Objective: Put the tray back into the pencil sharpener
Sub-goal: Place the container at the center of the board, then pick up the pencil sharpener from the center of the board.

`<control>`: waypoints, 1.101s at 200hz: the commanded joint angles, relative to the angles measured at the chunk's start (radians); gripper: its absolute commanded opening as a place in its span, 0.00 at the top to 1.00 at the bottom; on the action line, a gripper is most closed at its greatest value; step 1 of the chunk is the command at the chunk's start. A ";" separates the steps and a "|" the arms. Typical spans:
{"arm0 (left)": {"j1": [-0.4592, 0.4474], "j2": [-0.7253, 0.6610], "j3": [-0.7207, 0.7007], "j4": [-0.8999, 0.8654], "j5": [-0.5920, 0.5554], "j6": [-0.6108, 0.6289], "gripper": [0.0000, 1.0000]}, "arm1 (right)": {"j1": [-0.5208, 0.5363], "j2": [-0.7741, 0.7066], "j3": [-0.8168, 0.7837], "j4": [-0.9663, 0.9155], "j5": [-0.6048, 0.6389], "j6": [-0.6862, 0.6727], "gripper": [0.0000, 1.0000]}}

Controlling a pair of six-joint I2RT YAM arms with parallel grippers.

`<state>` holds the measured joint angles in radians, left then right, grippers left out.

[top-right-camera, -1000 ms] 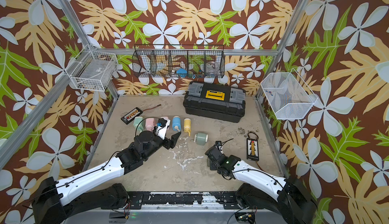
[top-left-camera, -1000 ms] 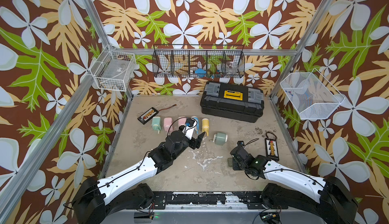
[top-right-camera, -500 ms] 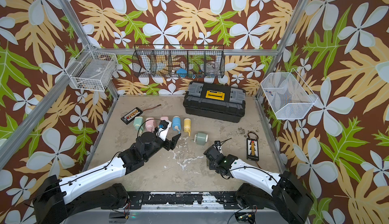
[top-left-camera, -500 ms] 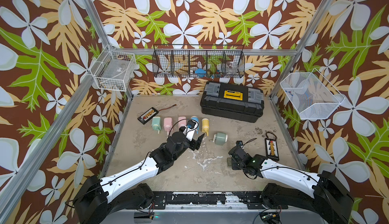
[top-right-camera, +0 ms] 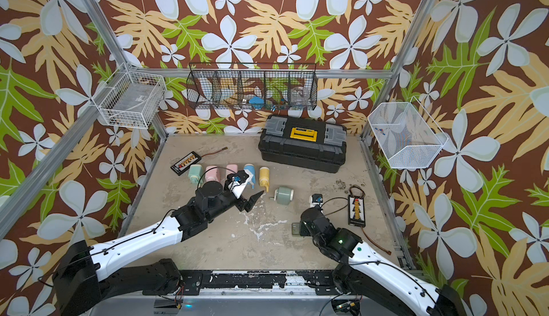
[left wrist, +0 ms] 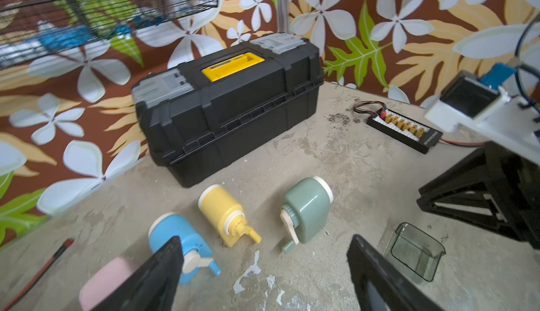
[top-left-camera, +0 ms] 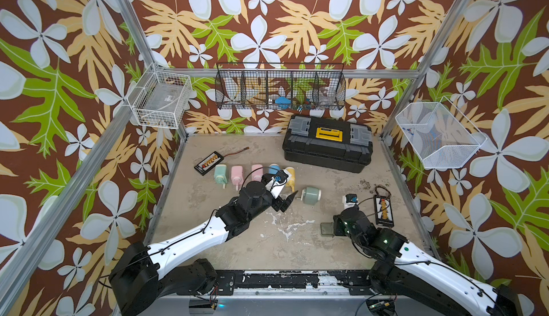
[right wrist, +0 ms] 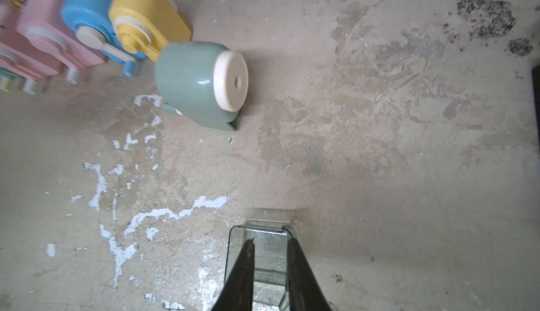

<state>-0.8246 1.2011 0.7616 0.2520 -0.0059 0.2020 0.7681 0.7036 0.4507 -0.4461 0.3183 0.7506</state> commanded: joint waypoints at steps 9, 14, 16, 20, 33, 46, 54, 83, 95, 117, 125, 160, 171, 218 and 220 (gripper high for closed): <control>0.002 0.118 0.124 -0.195 0.227 0.231 0.09 | 0.000 -0.108 -0.010 0.011 0.061 -0.014 0.78; 0.002 0.141 0.144 -0.216 0.240 0.251 0.08 | -0.001 -0.122 -0.009 0.005 0.068 -0.014 0.78; 0.003 0.150 0.153 -0.221 0.246 0.258 0.08 | -0.001 -0.129 -0.010 0.003 0.071 -0.014 0.78; 0.003 0.167 0.163 -0.231 0.255 0.273 0.08 | 0.000 -0.137 -0.008 -0.002 0.075 -0.014 0.78; 0.004 0.226 0.203 -0.261 0.289 0.318 0.07 | -0.001 -0.161 -0.003 -0.016 0.084 -0.015 0.78; 0.004 0.287 0.248 -0.290 0.305 0.368 0.07 | -0.001 -0.178 -0.001 -0.029 0.091 -0.014 0.78; 0.005 0.324 0.277 -0.303 0.307 0.390 0.07 | 0.000 -0.186 0.000 -0.035 0.093 -0.012 0.78; 0.007 0.466 0.416 -0.403 0.359 0.495 0.07 | 0.000 -0.212 -0.009 -0.034 0.077 -0.005 0.78; 0.008 0.517 0.477 -0.450 0.374 0.543 0.07 | -0.001 -0.217 -0.010 -0.035 0.073 -0.002 0.78; 0.022 0.605 0.581 -0.536 0.418 0.625 0.07 | 0.000 -0.221 -0.012 -0.034 0.064 -0.004 0.78; 0.024 0.640 0.619 -0.571 0.423 0.641 0.07 | 0.000 -0.222 -0.012 -0.034 0.060 -0.005 0.78; 0.031 0.778 0.786 -0.710 0.425 0.680 0.11 | -0.001 -0.221 -0.014 -0.028 0.056 -0.012 0.78; 0.033 0.809 0.817 -0.726 0.415 0.687 0.11 | -0.001 -0.219 -0.017 -0.024 0.049 -0.014 0.78; 0.048 0.947 0.962 -0.791 0.379 0.698 0.15 | 0.000 -0.216 -0.017 -0.020 0.029 -0.020 0.78; 0.049 0.952 0.969 -0.795 0.379 0.699 0.15 | -0.001 -0.216 -0.017 -0.021 0.028 -0.020 0.78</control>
<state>-0.7860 2.1098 1.6695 -0.4637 0.3805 0.8742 0.7673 0.4862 0.4335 -0.4774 0.3546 0.7425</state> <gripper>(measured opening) 0.861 0.224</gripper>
